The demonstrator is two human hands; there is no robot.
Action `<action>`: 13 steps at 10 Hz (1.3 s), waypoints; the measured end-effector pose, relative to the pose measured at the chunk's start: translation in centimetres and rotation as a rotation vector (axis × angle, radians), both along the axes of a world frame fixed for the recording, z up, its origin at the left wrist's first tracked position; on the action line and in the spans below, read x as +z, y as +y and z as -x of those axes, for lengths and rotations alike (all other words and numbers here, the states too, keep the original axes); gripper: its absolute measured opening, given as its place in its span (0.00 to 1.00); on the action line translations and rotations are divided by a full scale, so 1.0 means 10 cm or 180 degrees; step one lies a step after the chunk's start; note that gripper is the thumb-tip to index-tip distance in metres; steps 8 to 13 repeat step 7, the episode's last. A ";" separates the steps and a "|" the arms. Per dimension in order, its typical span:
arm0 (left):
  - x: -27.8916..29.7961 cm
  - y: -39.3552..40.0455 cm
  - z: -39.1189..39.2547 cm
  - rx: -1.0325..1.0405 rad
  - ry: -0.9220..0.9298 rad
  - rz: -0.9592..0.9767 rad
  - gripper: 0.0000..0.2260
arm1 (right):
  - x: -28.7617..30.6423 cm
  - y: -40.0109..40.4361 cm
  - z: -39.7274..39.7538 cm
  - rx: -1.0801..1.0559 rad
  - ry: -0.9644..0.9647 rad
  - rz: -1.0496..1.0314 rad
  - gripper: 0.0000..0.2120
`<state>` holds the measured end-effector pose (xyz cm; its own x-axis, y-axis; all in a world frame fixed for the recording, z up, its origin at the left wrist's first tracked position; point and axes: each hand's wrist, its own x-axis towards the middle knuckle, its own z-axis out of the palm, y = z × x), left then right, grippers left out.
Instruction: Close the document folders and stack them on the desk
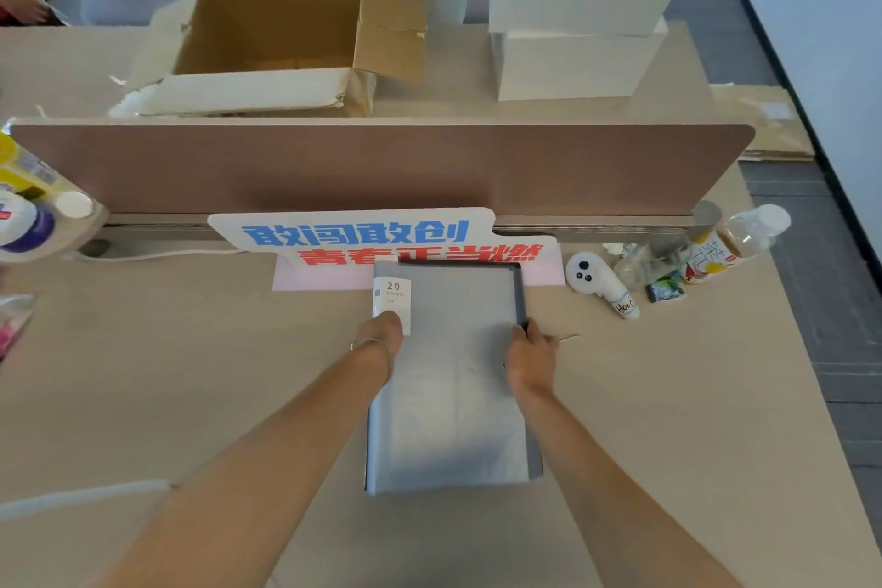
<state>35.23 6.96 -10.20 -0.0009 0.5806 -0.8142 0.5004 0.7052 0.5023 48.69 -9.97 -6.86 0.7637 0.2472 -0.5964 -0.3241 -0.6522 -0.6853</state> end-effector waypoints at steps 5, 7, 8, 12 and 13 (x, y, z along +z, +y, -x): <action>1.74 -0.79 0.20 -0.0661 -0.0445 -0.1689 0.26 | 1.30 -0.39 0.26 -0.0400 0.0016 -0.1525 0.18; 2.90 -1.12 0.43 -0.0777 -0.1552 -0.3683 0.25 | 2.57 -0.55 0.59 0.0034 -0.0707 -0.2662 0.16; 2.90 -1.12 0.43 -0.0777 -0.1552 -0.3683 0.25 | 2.57 -0.55 0.59 0.0034 -0.0707 -0.2662 0.16; 2.90 -1.12 0.43 -0.0777 -0.1552 -0.3683 0.25 | 2.57 -0.55 0.59 0.0034 -0.0707 -0.2662 0.16; 2.90 -1.12 0.43 -0.0777 -0.1552 -0.3683 0.25 | 2.57 -0.55 0.59 0.0034 -0.0707 -0.2662 0.16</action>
